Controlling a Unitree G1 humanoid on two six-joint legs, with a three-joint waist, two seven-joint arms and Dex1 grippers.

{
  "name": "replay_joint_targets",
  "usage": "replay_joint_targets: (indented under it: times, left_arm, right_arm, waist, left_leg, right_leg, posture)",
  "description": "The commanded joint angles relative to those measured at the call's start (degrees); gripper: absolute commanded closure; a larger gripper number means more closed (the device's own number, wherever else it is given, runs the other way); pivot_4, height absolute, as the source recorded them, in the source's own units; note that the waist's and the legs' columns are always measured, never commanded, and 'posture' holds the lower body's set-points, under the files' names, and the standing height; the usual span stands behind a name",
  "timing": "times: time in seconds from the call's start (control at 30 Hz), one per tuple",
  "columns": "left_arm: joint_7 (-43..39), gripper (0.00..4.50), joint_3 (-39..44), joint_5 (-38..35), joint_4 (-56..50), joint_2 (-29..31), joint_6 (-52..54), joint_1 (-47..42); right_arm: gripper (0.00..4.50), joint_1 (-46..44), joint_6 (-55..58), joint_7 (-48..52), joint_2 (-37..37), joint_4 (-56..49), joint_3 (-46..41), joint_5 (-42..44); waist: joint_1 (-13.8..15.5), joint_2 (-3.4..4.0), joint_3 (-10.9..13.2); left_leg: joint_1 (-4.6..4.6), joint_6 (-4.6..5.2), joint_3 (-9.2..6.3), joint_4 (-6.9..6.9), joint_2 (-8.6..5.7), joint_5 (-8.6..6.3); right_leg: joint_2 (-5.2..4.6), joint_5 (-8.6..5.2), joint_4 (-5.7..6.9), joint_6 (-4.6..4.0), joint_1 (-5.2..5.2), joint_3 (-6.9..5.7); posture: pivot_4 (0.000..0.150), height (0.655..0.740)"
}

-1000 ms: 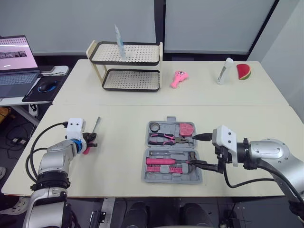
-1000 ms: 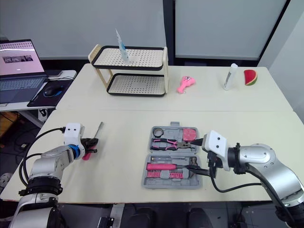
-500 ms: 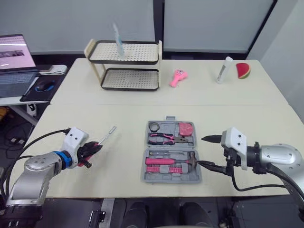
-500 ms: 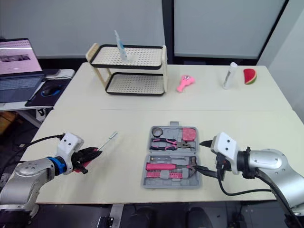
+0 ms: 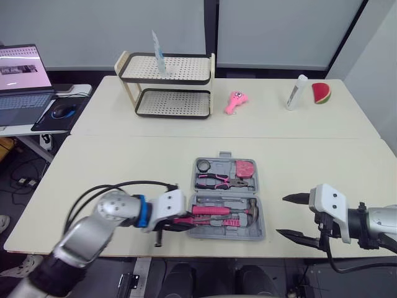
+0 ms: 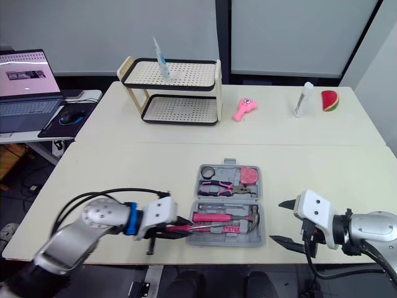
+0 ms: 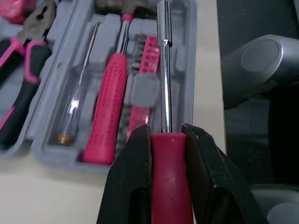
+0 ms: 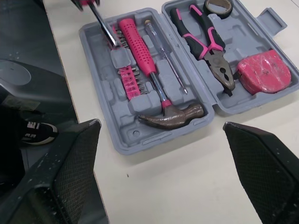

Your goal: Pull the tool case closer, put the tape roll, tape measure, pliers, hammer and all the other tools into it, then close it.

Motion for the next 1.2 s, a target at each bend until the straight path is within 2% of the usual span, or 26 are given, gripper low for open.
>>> replay_joint_targets:
  times: [0.03, 0.33, 0.87, 1.2]
  left_arm:
    - [0.75, 3.88, -5.06, 3.33, -0.14, -2.71, 3.12, -4.37]
    - [4.99, 3.88, -13.33, 8.8, 2.21, -10.16, 9.06, -9.04]
    - [6.19, 3.88, -16.79, 11.92, 5.14, -14.22, 7.7, -9.65]
    - [5.13, 3.88, -17.11, 11.16, 5.47, -15.14, 8.61, -10.22]
  right_arm:
    - [0.0, 0.87, 0.48, -0.97, -0.84, -2.24, -1.19, -0.63]
    - [0.0, -0.17, 4.32, -3.25, -2.12, -2.88, -0.22, -0.79]
    - [0.0, -0.16, 5.62, -3.04, -3.21, -3.98, -0.29, -0.2]
    - [0.0, -0.54, 6.5, -3.13, -3.25, -4.39, -0.24, -0.02]
  waist:
    - [-0.17, 0.0, 0.0]
    - [-0.14, 0.0, 0.0]
    - [0.08, 0.0, 0.0]
    - [0.09, 0.0, 0.0]
  left_leg:
    - [0.0, 0.0, 0.0, 0.0, 0.02, 0.0]
    - [0.01, 0.0, 0.02, 0.04, 0.04, 0.0]
    - [0.01, 0.0, 0.01, 0.08, 0.02, 0.0]
    - [0.01, 0.0, 0.0, 0.09, 0.02, 0.0]
  right_leg:
    - [0.03, 0.0, 0.0, 0.0, 0.0, 0.01]
    - [0.05, 0.0, 0.01, 0.0, 0.01, 0.02]
    - [0.03, 0.0, -0.01, 0.0, 0.05, 0.01]
    - [0.03, 0.0, 0.0, 0.0, 0.07, 0.0]
  posture:
    - [0.15, 0.7356]
    - [0.15, 0.7356]
    - [0.15, 0.7356]
    - [0.15, 0.7356]
